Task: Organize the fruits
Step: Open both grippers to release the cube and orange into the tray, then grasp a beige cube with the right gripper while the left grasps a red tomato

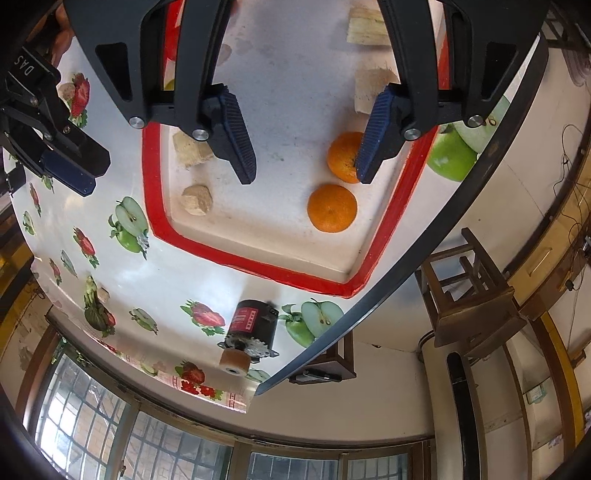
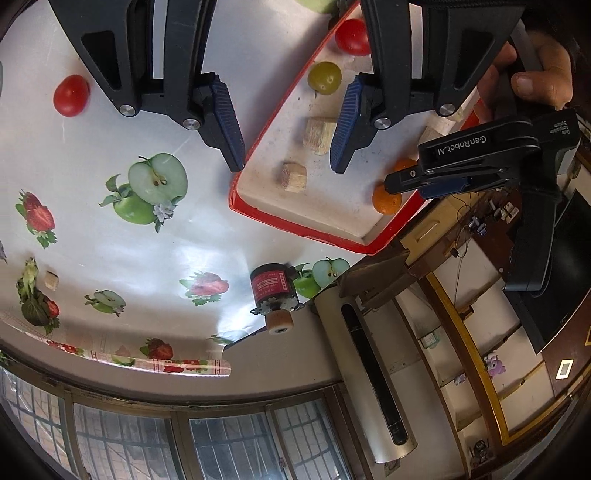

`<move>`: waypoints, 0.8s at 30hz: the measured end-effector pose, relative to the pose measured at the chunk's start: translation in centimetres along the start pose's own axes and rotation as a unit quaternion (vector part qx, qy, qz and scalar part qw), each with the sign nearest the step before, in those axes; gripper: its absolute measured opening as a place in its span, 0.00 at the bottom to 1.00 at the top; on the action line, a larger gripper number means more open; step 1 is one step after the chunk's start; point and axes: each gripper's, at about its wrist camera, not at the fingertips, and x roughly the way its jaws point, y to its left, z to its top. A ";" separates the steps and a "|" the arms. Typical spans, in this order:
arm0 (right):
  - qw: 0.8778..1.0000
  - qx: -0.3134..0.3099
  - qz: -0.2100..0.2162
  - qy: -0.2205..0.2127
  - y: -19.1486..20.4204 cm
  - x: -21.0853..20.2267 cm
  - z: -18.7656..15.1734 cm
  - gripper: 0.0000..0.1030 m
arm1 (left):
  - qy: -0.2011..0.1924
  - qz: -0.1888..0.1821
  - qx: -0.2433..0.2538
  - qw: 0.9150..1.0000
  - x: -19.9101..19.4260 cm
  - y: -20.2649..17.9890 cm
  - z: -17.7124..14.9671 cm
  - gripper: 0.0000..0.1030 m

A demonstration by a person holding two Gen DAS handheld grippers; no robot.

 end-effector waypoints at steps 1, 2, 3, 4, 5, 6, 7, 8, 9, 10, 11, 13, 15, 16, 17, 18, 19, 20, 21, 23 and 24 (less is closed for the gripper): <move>1.000 0.002 -0.001 -0.002 -0.2 -0.6 -0.2 0.48 | -0.001 -0.002 0.002 1.000 -0.3 -0.3 -0.2 0.54; 1.000 0.004 -0.003 -0.003 -0.5 -1.1 -0.5 0.48 | -0.002 -0.004 0.005 1.000 -0.6 -0.6 -0.4 0.54; 1.000 0.006 -0.006 -0.005 -0.8 -1.6 -0.7 0.48 | -0.004 -0.006 0.009 1.000 -0.9 -1.0 -0.6 0.54; 1.000 0.008 -0.009 -0.005 -1.0 -2.1 -1.0 0.48 | -0.005 -0.009 0.013 1.000 -1.2 -1.4 -0.8 0.54; 1.000 0.010 -0.011 -0.006 -1.3 -2.5 -1.3 0.48 | -0.006 -0.011 0.016 1.000 -1.4 -1.8 -0.9 0.54; 1.000 0.012 -0.013 -0.006 -1.7 -2.9 -1.5 0.48 | -0.006 -0.014 0.019 1.000 -1.6 -2.2 -1.1 0.53; 1.000 0.014 -0.017 -0.006 -2.0 -3.3 -1.7 0.48 | -0.006 -0.017 0.021 1.000 -1.8 -2.5 -1.3 0.54; 1.000 0.017 -0.020 -0.006 -2.3 -3.7 -2.0 0.48 | -0.007 -0.019 0.023 1.000 -2.0 -2.9 -1.4 0.53; 1.000 0.020 -0.023 -0.007 -2.6 -4.1 -2.2 0.48 | -0.008 -0.020 0.025 0.999 -2.1 -3.2 -1.6 0.53; 0.999 0.024 -0.025 -0.008 -2.9 -4.5 -2.5 0.48 | -0.007 -0.022 0.026 0.999 -2.2 -3.5 -1.7 0.53; 0.999 0.030 -0.025 -0.010 -3.3 -4.9 -2.8 0.48 | -0.007 -0.025 0.027 0.999 -2.3 -3.8 -1.9 0.53; 0.999 0.038 -0.026 -0.013 -3.9 -5.6 -3.3 0.48 | -0.006 -0.028 0.030 0.999 -2.5 -4.4 -2.2 0.53; 0.999 0.041 -0.031 -0.015 -4.3 -6.3 -3.8 0.48 | -0.008 -0.032 0.033 0.999 -2.8 -5.0 -2.6 0.53; 0.998 0.042 -0.033 -0.015 -4.5 -6.6 -4.0 0.48 | -0.008 -0.033 0.034 0.999 -3.0 -5.2 -2.7 0.53; 0.998 0.043 -0.034 -0.016 -4.7 -6.9 -4.2 0.48 | -0.008 -0.035 0.035 0.999 -3.1 -5.5 -2.8 0.53; 0.998 0.046 -0.036 -0.017 -4.9 -7.1 -4.4 0.48 | -0.008 -0.038 0.036 0.999 -3.3 -5.8 -2.9 0.53; 0.998 0.048 -0.038 -0.018 -5.1 -7.4 -4.6 0.48 | -0.009 -0.041 0.038 0.998 -3.4 -6.1 -3.0 0.53; 0.998 0.050 -0.039 -0.018 -5.4 -7.7 -4.8 0.48 | -0.010 -0.043 0.040 0.998 -3.6 -6.4 -3.1 0.53; 0.998 0.051 -0.041 -0.019 -5.6 -8.0 -5.0 0.49 | -0.010 -0.045 0.043 0.998 -3.8 -6.8 -3.2 0.53; 0.997 0.052 -0.045 -0.019 -6.1 -8.7 -5.6 0.49 | -0.011 -0.050 0.046 0.998 -4.0 -7.4 -3.4 0.53; 0.997 0.054 -0.048 -0.019 -6.3 -8.9 -6.0 0.49 | -0.012 -0.052 0.048 0.997 -4.1 -7.8 -3.5 0.53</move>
